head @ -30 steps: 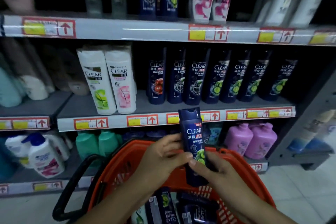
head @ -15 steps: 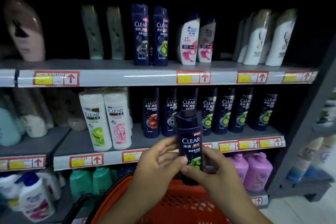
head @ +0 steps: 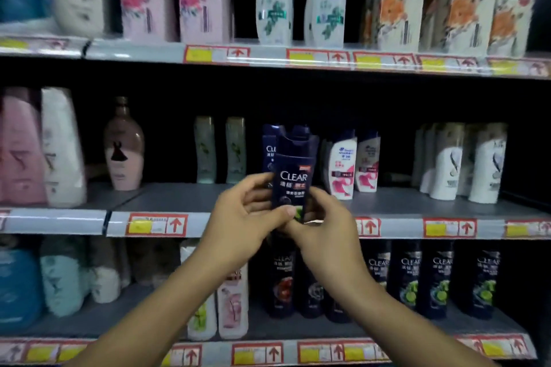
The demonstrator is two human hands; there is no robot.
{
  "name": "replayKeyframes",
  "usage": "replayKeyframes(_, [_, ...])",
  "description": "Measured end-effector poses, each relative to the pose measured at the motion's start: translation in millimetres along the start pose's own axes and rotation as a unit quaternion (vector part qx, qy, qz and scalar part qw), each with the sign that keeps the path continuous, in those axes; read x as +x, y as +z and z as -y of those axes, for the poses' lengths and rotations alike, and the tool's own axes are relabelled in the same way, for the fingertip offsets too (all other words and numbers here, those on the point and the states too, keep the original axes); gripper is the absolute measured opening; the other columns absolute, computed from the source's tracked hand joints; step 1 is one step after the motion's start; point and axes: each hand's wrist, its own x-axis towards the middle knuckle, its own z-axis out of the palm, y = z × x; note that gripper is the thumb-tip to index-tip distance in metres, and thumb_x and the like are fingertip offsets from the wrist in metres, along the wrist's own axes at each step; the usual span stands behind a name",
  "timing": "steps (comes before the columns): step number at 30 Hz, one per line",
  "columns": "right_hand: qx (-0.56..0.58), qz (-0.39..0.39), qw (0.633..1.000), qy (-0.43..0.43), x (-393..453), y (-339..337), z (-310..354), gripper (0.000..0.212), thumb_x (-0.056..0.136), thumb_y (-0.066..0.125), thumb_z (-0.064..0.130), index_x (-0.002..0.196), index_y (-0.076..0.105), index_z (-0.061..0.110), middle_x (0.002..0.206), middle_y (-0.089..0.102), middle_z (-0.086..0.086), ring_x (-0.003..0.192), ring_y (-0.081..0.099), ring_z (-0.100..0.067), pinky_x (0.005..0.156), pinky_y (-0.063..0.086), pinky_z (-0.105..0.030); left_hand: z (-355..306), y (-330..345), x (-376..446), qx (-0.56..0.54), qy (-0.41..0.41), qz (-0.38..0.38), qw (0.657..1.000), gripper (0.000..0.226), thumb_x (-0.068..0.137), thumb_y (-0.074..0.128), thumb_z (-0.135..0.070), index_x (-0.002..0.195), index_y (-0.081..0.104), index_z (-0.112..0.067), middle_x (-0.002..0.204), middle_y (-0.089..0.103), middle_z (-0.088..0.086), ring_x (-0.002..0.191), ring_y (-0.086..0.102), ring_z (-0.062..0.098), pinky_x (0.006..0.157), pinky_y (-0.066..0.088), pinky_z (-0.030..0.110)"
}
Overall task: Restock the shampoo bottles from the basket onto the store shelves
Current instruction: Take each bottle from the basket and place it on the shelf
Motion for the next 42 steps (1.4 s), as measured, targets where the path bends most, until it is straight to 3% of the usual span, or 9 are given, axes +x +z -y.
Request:
replayKeyframes(4, [-0.020,-0.003,0.999,-0.032,48.5,42.5,18.9,0.028,0.083,0.080,0.021,0.099,0.066,0.039,0.091,0.068,0.005,0.075,0.060,0.006,0.064,0.045,-0.009,-4.8,-34.8,43.3,0.051,0.021,-0.059,0.997,0.044,0.080,0.079,0.000,0.103,0.063,-0.033,0.100,0.072,-0.006,0.087,0.072,0.004,0.069,0.055,0.013])
replayKeyframes(10, [-0.113,-0.015,0.993,-0.019,77.8,77.3,7.6,0.060,0.078,0.084,0.036,0.129,0.055,0.025,0.102,0.057,0.014,0.090,0.056,-0.005,0.079,0.051,-0.022,13.4,-66.3,95.6,0.087,-0.009,-0.108,0.990,0.049,0.082,0.077,0.001,0.122,0.059,-0.021,0.104,0.069,-0.005,0.093,0.068,0.010,0.073,0.052,0.016])
replayKeyframes(17, [-0.167,-0.013,0.986,-0.012,69.1,38.3,-27.3,0.022,0.090,0.073,0.030,0.108,0.064,0.022,0.096,0.062,0.009,0.080,0.058,-0.005,0.076,0.054,-0.027,57.9,-67.0,120.1,0.090,-0.080,-0.121,0.985,0.050,0.088,0.073,-0.004,0.133,0.057,-0.016,0.118,0.067,0.003,0.098,0.068,0.017,0.087,0.057,0.034])
replayKeyframes(22, [-0.168,-0.006,0.986,-0.022,61.5,19.4,-41.1,0.016,0.091,0.073,0.026,0.103,0.062,0.026,0.097,0.060,0.014,0.088,0.057,0.004,0.075,0.048,-0.012,62.4,-65.2,126.9,0.078,-0.105,-0.105,0.986,0.054,0.091,0.070,-0.005,0.140,0.051,-0.015,0.126,0.065,0.003,0.111,0.066,0.023,0.091,0.055,0.036])
replayKeyframes(25, [-0.168,-0.011,0.985,-0.037,58.9,15.4,-44.1,0.017,0.091,0.073,0.027,0.105,0.063,0.026,0.101,0.060,0.013,0.092,0.057,0.005,0.082,0.051,-0.016,60.3,-63.5,124.2,0.074,-0.109,-0.105,0.986,0.061,0.088,0.074,-0.006,0.142,0.049,-0.016,0.130,0.065,0.005,0.114,0.066,0.022,0.090,0.054,0.033])
replayKeyframes(31, [-0.150,-0.044,0.983,-0.095,34.5,-6.1,-34.2,0.014,0.093,0.068,0.029,0.107,0.062,0.029,0.106,0.057,0.020,0.104,0.054,0.005,0.088,0.043,-0.012,25.9,-58.5,76.8,0.081,-0.019,-0.156,0.984,0.069,0.084,0.079,-0.019,0.144,0.046,-0.022,0.139,0.057,0.001,0.130,0.055,0.015,0.108,0.047,0.035])
replayKeyframes(35, [-0.133,-0.029,0.983,-0.124,-16.8,-23.9,-51.5,0.009,0.095,0.066,0.024,0.103,0.064,0.021,0.100,0.061,0.008,0.098,0.059,-0.007,0.084,0.045,-0.020,17.4,-39.7,8.3,0.051,0.032,-0.134,0.989,0.053,0.086,0.076,-0.017,0.134,0.054,-0.024,0.124,0.067,-0.005,0.114,0.066,0.005,0.095,0.054,0.022])
replayKeyframes(38, [-0.149,0.043,0.981,-0.117,-75.7,-31.5,-89.7,0.006,0.098,0.063,0.021,0.101,0.065,0.017,0.098,0.060,0.003,0.094,0.059,-0.014,0.081,0.045,-0.028,47.2,-13.5,-46.1,0.037,0.008,-0.075,0.996,0.042,0.086,0.076,-0.013,0.123,0.060,-0.023,0.116,0.071,0.001,0.106,0.070,0.010,0.090,0.054,0.020])
replayKeyframes(42, [-0.163,0.116,0.980,-0.001,-153.4,-36.6,-159.5,0.007,0.096,0.067,0.016,0.091,0.064,0.022,0.093,0.061,0.004,0.088,0.058,-0.012,0.078,0.044,-0.026,116.5,21.0,-116.4,0.048,-0.088,0.000,0.995,0.033,0.086,0.077,-0.011,0.113,0.062,-0.024,0.107,0.072,0.001,0.095,0.071,0.010,0.084,0.054,0.019])
